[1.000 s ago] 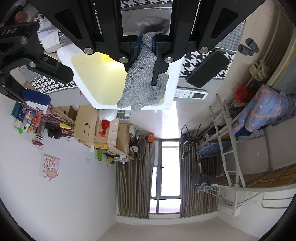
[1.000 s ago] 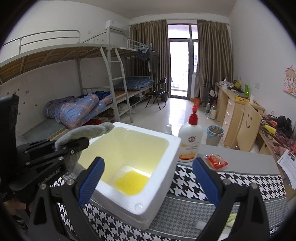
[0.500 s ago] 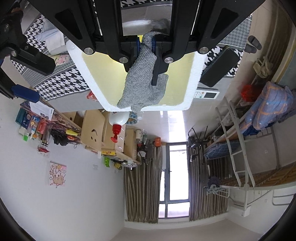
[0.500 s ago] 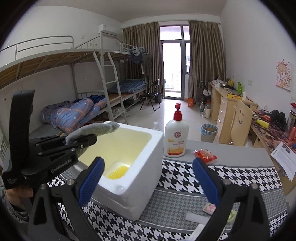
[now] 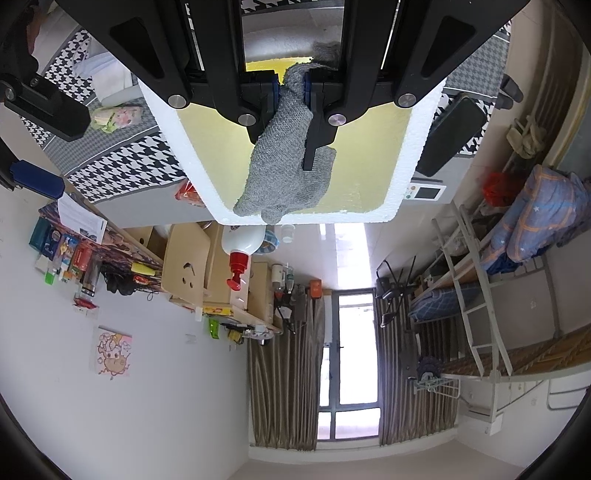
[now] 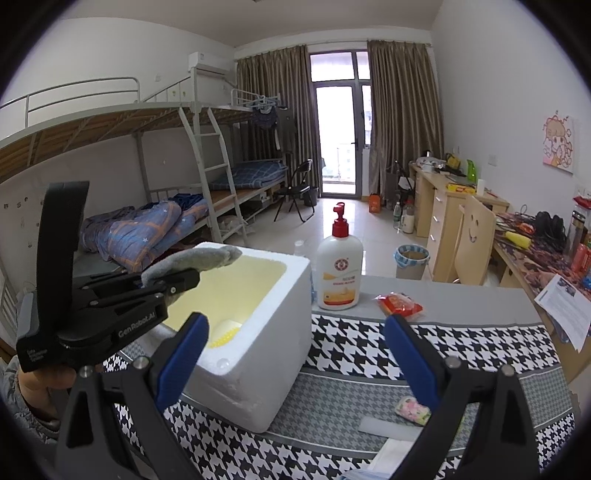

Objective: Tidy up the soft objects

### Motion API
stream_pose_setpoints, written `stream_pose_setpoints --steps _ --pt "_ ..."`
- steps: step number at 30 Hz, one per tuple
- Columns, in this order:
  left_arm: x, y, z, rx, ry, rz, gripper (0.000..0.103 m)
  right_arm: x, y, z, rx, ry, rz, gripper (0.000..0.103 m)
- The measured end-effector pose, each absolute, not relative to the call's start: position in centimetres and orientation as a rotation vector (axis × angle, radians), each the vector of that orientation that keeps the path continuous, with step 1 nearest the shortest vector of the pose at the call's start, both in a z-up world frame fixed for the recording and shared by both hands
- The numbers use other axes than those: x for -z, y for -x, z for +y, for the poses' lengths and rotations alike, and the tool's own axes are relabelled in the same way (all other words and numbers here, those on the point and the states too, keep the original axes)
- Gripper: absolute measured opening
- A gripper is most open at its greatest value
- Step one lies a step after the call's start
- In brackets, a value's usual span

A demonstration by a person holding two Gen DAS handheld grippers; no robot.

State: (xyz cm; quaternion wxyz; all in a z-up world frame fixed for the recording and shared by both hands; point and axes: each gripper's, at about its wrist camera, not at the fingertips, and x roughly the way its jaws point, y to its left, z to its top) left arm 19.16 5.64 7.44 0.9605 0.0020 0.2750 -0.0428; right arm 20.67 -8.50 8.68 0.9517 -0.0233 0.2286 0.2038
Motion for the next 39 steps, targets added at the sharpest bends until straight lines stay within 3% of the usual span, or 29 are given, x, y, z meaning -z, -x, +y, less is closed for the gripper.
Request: stream_pose_setpoints --steps 7,10,11,12,14,15,19,39 --pt "-7.3 -19.4 5.8 0.062 -0.006 0.550 0.010 -8.7 -20.6 -8.5 -0.416 0.051 0.465 0.098" --pt "-7.4 -19.5 5.9 0.052 -0.009 0.549 0.019 -8.8 -20.5 -8.6 -0.415 0.048 0.457 0.098" --pt "-7.4 -19.5 5.9 0.047 -0.009 0.546 0.036 -8.8 -20.5 -8.7 -0.414 0.047 0.455 0.098" --pt "-7.5 -19.5 6.0 0.037 -0.011 0.541 0.060 -8.8 -20.5 -8.8 -0.411 0.046 0.455 0.098" --pt "-7.7 -19.1 6.1 0.023 -0.006 0.512 0.088 -8.8 -20.4 -8.9 -0.409 0.042 0.452 0.098" --pt "-7.8 -18.8 6.2 0.010 -0.003 0.494 0.095 -8.8 -20.4 -9.0 -0.409 0.040 0.451 0.098" --pt "-8.2 -18.3 6.2 0.011 0.000 0.476 0.102 -8.8 -20.4 -9.1 -0.407 0.038 0.449 0.098" --pt "-9.4 -12.8 5.6 0.035 0.016 0.410 0.102 -9.3 -17.2 -10.8 -0.376 0.064 0.415 0.098"
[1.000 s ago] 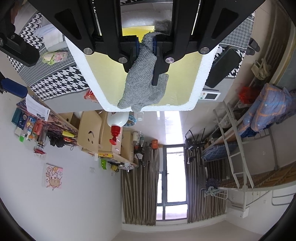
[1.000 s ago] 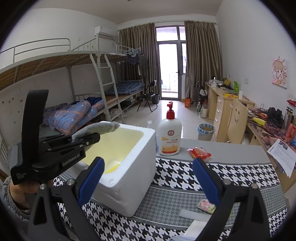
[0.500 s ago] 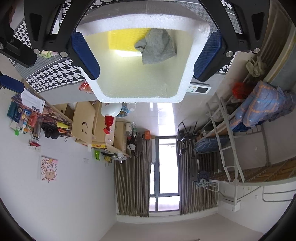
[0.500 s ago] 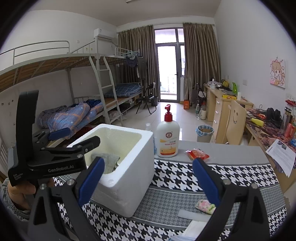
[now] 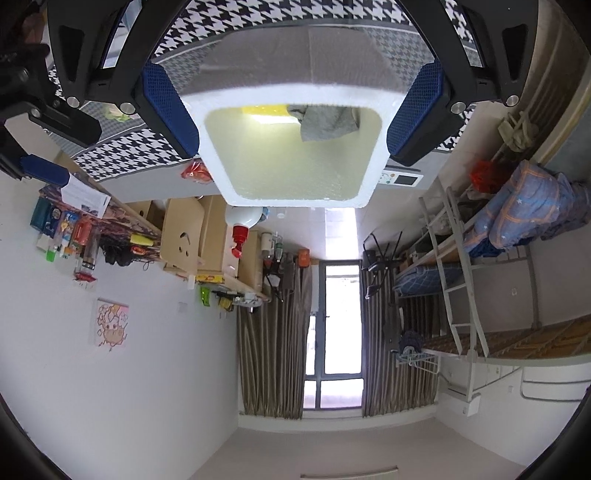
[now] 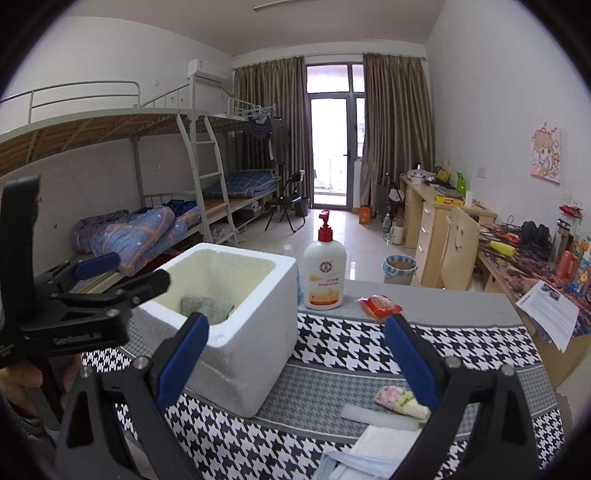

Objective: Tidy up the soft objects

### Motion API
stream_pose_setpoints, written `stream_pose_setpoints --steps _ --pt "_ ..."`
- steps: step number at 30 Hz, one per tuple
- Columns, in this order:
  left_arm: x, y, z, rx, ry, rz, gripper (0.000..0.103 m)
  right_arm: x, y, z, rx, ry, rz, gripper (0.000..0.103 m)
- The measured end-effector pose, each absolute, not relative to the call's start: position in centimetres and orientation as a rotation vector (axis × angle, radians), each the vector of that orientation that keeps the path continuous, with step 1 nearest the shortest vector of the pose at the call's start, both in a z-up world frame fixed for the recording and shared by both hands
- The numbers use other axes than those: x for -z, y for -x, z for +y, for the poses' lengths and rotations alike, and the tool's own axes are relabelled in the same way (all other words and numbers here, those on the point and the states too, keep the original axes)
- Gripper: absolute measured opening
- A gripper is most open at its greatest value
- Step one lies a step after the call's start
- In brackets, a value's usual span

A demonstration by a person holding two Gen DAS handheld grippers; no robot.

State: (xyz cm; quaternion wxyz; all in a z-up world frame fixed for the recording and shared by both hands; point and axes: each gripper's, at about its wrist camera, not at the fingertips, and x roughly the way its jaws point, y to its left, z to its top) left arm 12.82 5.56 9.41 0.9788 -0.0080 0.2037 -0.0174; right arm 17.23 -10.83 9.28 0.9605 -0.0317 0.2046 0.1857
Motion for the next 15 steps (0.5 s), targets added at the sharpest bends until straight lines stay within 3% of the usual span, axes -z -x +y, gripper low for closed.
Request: stream_pose_setpoints --steps 15 --pt "-9.9 -5.8 3.5 0.027 -0.027 0.318 0.102 -9.7 -10.9 -13.9 -0.302 0.075 0.351 0.098"
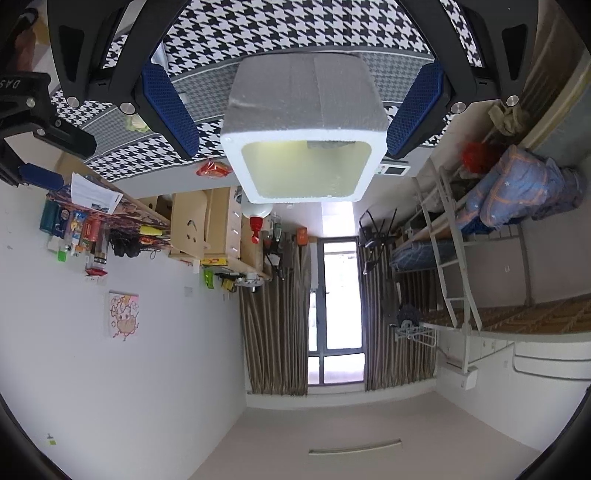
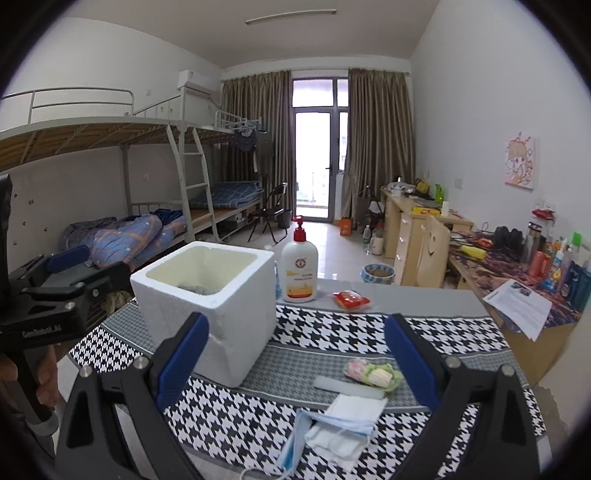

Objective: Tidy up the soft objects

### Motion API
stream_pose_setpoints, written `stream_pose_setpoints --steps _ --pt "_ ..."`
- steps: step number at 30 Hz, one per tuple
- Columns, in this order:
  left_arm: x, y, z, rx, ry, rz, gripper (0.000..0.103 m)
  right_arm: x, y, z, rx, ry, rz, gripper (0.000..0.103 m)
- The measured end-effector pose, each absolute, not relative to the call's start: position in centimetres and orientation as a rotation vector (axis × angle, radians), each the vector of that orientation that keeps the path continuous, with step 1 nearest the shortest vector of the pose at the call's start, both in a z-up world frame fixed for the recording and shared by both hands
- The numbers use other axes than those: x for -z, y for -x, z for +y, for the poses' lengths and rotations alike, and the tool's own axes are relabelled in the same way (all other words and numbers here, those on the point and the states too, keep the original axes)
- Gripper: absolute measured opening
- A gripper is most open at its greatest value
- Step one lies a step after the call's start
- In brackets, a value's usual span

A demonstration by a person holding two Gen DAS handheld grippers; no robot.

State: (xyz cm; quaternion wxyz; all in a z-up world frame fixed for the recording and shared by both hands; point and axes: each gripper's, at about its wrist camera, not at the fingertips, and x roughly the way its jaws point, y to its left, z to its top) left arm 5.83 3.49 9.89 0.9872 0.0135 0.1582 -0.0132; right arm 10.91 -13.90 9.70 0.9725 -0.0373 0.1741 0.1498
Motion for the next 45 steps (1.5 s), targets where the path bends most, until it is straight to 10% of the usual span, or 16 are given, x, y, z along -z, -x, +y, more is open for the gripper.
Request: stream_pose_setpoints --steps 45 --pt "-2.2 -2.3 1.0 0.103 -0.015 0.355 0.102 -1.7 -6.3 -16.1 -0.249 0.041 0.388 0.098"
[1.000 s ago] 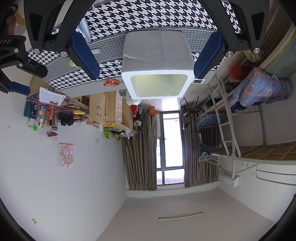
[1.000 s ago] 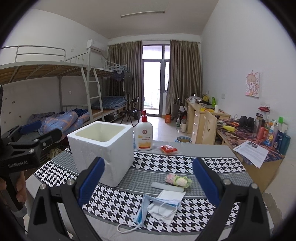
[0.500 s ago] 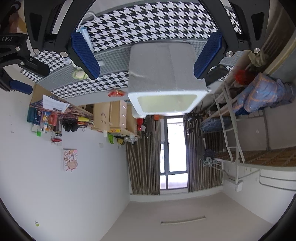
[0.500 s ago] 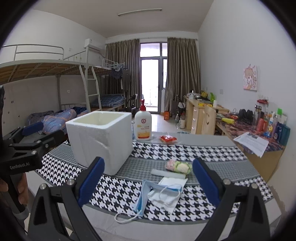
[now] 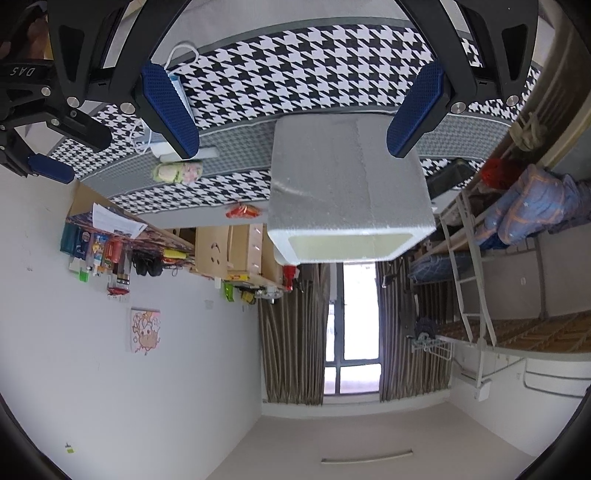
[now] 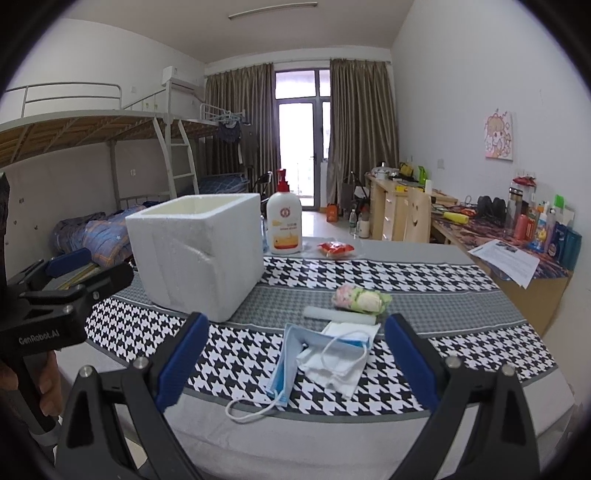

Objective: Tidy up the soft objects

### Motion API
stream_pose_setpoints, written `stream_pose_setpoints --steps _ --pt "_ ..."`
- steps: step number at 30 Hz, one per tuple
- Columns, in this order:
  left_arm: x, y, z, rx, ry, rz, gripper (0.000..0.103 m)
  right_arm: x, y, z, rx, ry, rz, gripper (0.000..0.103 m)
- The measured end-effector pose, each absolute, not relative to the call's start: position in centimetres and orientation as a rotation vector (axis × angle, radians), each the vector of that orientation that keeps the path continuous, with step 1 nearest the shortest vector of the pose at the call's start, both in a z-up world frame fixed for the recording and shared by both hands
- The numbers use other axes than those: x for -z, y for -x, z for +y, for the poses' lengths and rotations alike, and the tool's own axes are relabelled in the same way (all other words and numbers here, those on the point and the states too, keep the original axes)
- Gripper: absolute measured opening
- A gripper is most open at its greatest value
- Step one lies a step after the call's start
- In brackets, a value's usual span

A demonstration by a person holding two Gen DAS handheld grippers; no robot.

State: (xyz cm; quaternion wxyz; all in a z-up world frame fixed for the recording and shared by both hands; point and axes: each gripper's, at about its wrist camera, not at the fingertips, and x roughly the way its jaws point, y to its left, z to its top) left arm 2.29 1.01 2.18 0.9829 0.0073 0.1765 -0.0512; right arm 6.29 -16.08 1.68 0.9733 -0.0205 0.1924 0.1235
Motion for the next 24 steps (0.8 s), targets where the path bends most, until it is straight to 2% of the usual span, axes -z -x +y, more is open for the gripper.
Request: stream_pose_setpoints --steps 24 --pt "0.1 -7.1 -2.6 0.226 -0.031 0.457 0.102 0.1 -8.8 -19.2 -0.148 0.024 0.487 0.098"
